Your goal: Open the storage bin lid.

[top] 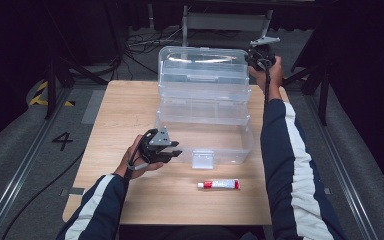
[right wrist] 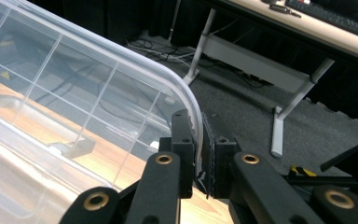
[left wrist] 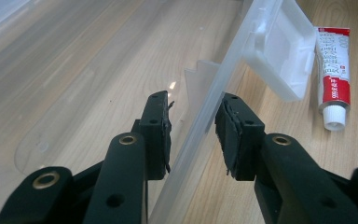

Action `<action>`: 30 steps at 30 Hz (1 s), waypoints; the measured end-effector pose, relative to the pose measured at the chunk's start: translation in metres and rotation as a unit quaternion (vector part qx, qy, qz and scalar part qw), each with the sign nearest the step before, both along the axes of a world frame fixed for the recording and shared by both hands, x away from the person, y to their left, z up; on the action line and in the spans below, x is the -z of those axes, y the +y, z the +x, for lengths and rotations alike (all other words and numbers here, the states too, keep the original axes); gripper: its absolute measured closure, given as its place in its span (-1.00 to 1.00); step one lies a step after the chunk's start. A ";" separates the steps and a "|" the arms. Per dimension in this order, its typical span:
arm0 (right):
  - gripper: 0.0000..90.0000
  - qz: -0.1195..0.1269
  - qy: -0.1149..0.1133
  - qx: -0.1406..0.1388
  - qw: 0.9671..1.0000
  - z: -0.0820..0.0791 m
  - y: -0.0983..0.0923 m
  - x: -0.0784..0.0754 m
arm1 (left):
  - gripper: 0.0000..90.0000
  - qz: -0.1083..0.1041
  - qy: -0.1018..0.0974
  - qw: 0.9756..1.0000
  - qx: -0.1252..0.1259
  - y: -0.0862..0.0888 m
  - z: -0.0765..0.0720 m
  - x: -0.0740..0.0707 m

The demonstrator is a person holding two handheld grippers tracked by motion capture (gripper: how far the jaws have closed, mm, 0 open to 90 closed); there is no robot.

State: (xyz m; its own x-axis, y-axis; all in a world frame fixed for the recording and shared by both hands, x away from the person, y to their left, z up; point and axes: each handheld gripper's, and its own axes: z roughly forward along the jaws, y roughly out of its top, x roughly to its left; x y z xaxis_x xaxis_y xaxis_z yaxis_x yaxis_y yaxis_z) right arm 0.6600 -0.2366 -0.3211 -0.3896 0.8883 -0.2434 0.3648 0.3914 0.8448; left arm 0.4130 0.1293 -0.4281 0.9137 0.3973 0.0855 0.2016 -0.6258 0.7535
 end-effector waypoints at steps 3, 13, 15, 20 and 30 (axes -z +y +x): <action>0.88 0.000 0.004 -0.002 1.000 0.004 -0.001 0.003 | 0.46 -0.004 0.003 1.000 0.004 0.001 0.002 0.000; 0.88 0.003 0.033 -0.009 0.999 0.019 -0.003 0.012 | 0.45 -0.009 0.010 1.000 0.004 0.001 0.003 0.001; 0.87 0.003 0.037 -0.006 0.999 0.023 -0.002 0.016 | 0.45 -0.009 0.010 1.000 0.002 0.001 0.002 0.001; 0.87 0.003 0.042 -0.006 0.999 0.029 -0.002 0.024 | 0.44 -0.011 0.008 1.000 0.002 0.001 0.002 0.002; 0.79 -0.010 0.113 0.005 0.994 0.044 -0.008 0.055 | 0.42 -0.013 0.009 1.000 0.012 0.003 0.001 0.002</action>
